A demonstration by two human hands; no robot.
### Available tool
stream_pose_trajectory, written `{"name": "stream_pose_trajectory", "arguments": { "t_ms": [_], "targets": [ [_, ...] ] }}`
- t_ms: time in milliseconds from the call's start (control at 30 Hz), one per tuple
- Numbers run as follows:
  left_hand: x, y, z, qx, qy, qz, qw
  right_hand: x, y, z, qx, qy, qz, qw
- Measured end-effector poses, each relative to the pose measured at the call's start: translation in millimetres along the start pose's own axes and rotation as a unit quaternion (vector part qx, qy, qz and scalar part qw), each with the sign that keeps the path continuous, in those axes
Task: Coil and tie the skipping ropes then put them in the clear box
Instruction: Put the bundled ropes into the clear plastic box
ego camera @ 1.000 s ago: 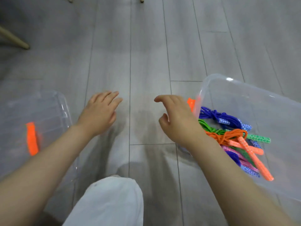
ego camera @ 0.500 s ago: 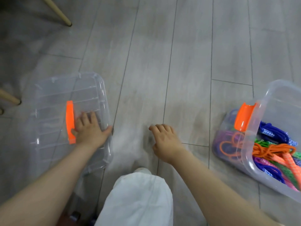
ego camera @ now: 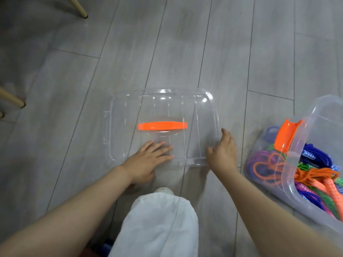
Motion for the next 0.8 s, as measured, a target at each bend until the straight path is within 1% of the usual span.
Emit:
{"name": "stream_pose_trajectory", "arguments": {
  "t_ms": [67, 100, 133, 167, 200, 233, 267, 300, 333, 367, 467, 567, 633, 700, 733, 800],
  "targets": [
    [-6.0, 4.8, -2.1, 0.036, -0.002, -0.029, 0.999, 2.3, -0.8, -9.3, 0.025, -0.013, 0.016, 0.999],
    [-10.4, 8.0, 1.1, 0.039, 0.003, -0.065, 0.997, 4.8, -0.5, -14.1, 0.036, -0.022, 0.023, 0.999],
    [-15.0, 11.4, 10.7, 0.016, 0.027, -0.112, 0.993, 6.9, 0.8, -17.9, 0.045, -0.026, 0.028, 0.998],
    [-21.0, 16.5, 25.7, -0.035, 0.064, -0.17, 0.983, 9.3, 2.4, -21.9, 0.054, -0.028, 0.033, 0.998],
    [-25.7, 25.2, 45.5, -0.114, 0.107, -0.23, 0.961, 11.3, 4.6, -25.8, 0.063, -0.028, 0.036, 0.997],
    [-27.8, 37.7, 67.3, -0.21, 0.157, -0.278, 0.924, 13.5, 6.7, -29.0, 0.072, -0.028, 0.04, 0.996],
    [-25.8, 51.0, 87.8, -0.304, 0.214, -0.305, 0.877, 14.9, 8.3, -31.5, 0.08, -0.029, 0.044, 0.995],
    [-17.8, 62.6, 105.0, -0.384, 0.276, -0.303, 0.827, 16.4, 9.3, -33.2, 0.086, -0.033, 0.048, 0.995],
    [-8.8, 71.3, 117.0, -0.438, 0.325, -0.288, 0.787, 17.2, 10.0, -33.9, 0.09, -0.039, 0.051, 0.994],
    [-3.7, 76.6, 122.9, -0.466, 0.347, -0.271, 0.767, 17.8, 9.5, -34.3, 0.095, -0.044, 0.055, 0.993],
    [3.6, 79.2, 127.0, -0.469, 0.347, -0.257, 0.77, 16.2, 6.5, -33.1, 0.126, -0.046, 0.069, 0.989],
    [6.6, 82.1, 128.8, -0.463, 0.372, -0.294, 0.749, 10.4, 8.6, -33.6, 0.152, -0.037, 0.077, 0.985],
    [4.6, 87.7, 127.9, -0.447, 0.409, -0.332, 0.723, 3.0, 13.1, -32.8, 0.15, -0.018, 0.07, 0.986],
    [0.2, 97.4, 127.7, -0.442, 0.453, -0.372, 0.679, -4.3, 17.2, -28.0, 0.129, -0.006, 0.059, 0.99],
    [-3.2, 103.6, 129.0, -0.444, 0.462, -0.388, 0.662, -7.7, 19.6, -22.6, 0.114, -0.006, 0.054, 0.992],
    [-17.5, 115.8, 129.4, -0.431, 0.466, -0.425, 0.646, -13.9, 26.0, -12.1, 0.083, -0.014, 0.037, 0.996]
  ]
}}
Point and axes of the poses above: each hand's wrist, its own y-axis away from the middle knuckle, its own x-axis out of the palm, z = x × y, the point moved 7 cm from there along -y, towards the middle knuckle, and after that the axes turned 11 degrees about z, right-handed, at the moved point
